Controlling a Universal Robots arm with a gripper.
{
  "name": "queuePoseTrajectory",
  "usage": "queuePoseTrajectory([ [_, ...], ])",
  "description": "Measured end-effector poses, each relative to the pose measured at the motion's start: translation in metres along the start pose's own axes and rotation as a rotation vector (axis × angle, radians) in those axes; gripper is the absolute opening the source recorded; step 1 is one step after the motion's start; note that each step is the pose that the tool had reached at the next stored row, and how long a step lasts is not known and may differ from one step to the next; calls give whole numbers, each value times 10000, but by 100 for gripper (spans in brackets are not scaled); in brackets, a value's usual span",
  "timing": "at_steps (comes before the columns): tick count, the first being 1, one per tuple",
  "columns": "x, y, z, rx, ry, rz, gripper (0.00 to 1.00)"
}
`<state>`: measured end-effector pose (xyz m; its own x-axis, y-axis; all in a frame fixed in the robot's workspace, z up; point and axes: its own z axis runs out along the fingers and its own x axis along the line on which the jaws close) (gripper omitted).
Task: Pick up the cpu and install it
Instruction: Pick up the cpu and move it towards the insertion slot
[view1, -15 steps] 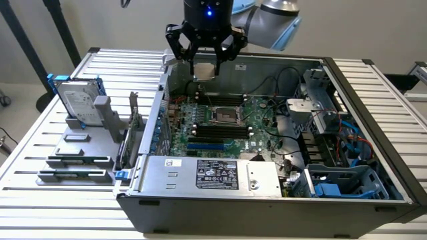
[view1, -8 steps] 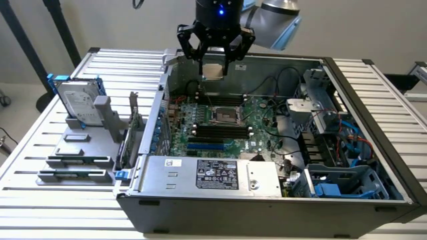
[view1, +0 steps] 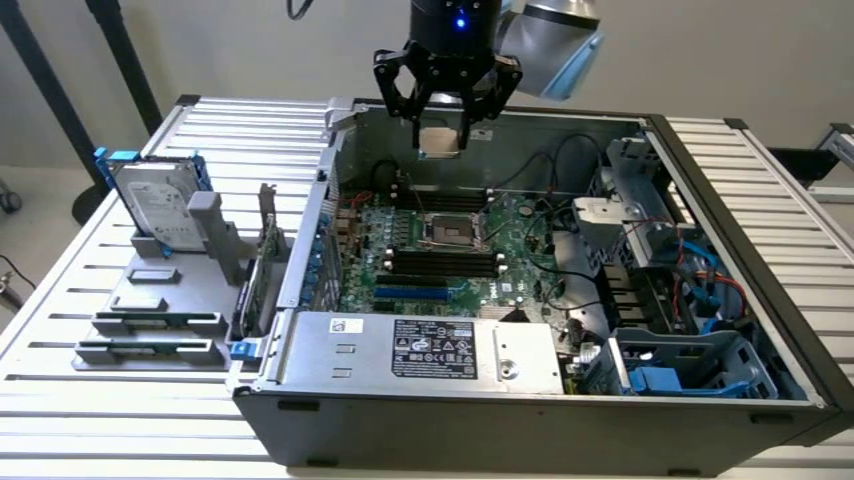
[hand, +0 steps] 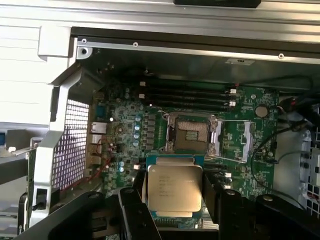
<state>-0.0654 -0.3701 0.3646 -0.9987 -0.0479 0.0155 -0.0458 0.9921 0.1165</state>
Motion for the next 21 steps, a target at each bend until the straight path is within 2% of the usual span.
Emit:
queuePoseTrajectory([
  [5,-84,66,75,72,-2,45,55],
  [9,-150,102,136,100,-7,107,55],
  [16,-248,176,265,119,-18,212,55],
  [21,-279,225,361,118,-32,344,55],
])
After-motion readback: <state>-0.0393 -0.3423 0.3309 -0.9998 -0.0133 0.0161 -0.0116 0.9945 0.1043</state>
